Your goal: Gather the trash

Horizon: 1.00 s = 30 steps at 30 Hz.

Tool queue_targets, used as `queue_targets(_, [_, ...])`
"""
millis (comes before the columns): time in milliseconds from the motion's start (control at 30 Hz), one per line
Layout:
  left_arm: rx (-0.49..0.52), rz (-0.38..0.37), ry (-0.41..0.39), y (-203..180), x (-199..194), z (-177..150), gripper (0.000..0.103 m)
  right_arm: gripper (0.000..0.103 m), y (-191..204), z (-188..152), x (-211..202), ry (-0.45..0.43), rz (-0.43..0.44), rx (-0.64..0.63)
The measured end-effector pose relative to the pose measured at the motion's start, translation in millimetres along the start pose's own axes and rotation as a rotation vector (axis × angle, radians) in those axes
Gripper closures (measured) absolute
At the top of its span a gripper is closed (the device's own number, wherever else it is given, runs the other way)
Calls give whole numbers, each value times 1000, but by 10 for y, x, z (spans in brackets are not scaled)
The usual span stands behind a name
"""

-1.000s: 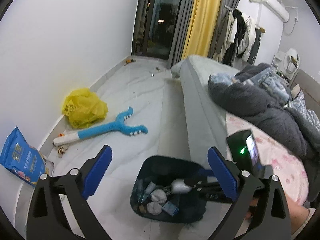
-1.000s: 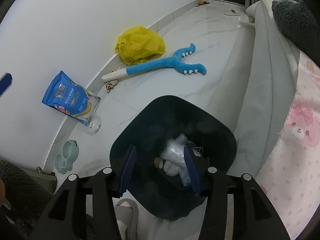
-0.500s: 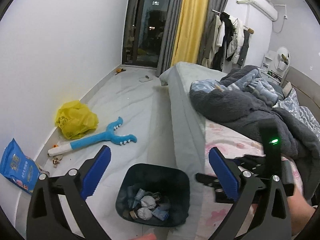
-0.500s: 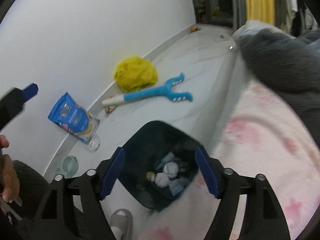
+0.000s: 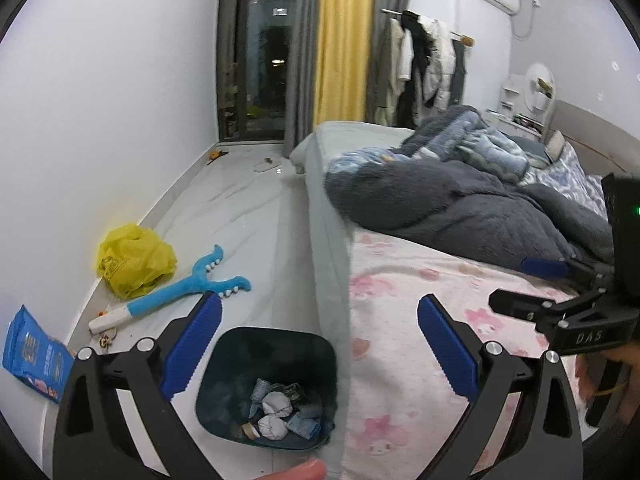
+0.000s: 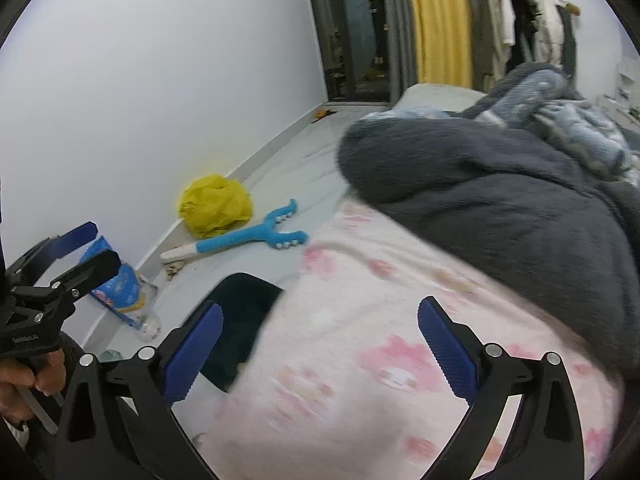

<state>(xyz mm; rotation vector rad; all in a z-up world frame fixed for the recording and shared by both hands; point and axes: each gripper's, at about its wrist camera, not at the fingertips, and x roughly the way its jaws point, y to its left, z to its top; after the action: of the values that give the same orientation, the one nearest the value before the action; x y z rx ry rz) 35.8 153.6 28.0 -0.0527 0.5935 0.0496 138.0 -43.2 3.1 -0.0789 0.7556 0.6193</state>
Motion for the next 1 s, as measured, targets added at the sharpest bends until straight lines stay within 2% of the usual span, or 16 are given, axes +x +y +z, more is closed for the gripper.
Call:
queue_targets(233, [51, -30, 16, -411, 2, -101, 3, 3, -505, -239, -475, -58, -84, 49])
queue_targets(500, [81, -53, 26, -725, -97, -270, 3, 3, -781, -645, -998, -120, -157, 70])
queue_targets(633, [103, -52, 10, -880, -147, -328, 3, 3, -899, -911, -1190, -144, -168, 117])
queue_targets(733, [97, -55, 1, -967, -165, -351, 3, 3, -945, -1099, -1285, -131, -195, 124])
queue_targets(1000, [107, -30, -13, -1148, -168, -409, 3, 3, -927, -1256, -1514, -191, -169, 108])
